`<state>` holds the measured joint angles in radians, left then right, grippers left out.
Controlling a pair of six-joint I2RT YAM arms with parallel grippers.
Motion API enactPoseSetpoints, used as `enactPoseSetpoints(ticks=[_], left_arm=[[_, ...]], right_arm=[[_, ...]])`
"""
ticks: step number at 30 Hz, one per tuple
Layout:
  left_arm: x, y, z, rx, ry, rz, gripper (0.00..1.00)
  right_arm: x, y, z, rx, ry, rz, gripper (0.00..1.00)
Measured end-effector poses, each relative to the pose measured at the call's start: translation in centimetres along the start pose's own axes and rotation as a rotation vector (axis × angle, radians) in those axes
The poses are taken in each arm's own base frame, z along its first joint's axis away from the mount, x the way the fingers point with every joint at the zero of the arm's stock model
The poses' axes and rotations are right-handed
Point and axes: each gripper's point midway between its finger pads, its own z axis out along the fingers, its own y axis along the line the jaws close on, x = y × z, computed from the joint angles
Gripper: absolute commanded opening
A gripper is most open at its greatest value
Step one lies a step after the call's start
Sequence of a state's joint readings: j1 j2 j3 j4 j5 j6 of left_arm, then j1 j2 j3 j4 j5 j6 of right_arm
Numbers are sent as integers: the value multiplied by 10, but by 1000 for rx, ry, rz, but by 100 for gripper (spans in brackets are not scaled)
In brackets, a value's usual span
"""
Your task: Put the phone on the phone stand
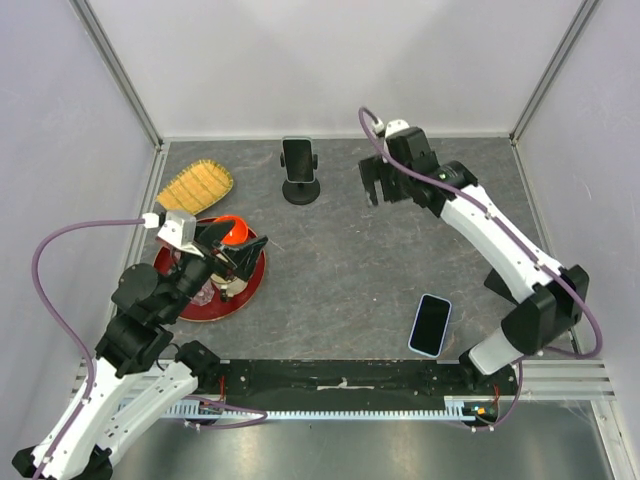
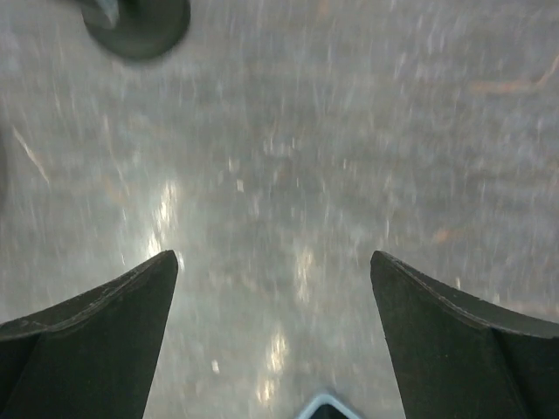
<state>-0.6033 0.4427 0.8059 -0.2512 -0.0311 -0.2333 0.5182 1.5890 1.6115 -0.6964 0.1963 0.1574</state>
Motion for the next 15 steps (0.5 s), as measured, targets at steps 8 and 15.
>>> enactPoseSetpoints(ticks=[8, 15], left_arm=[[11, -12, 1, 79, 28, 11, 92], [21, -23, 2, 142, 50, 19, 92]], right_arm=[[65, -95, -72, 358, 199, -5, 98], [103, -236, -141, 1001, 314, 150, 98]])
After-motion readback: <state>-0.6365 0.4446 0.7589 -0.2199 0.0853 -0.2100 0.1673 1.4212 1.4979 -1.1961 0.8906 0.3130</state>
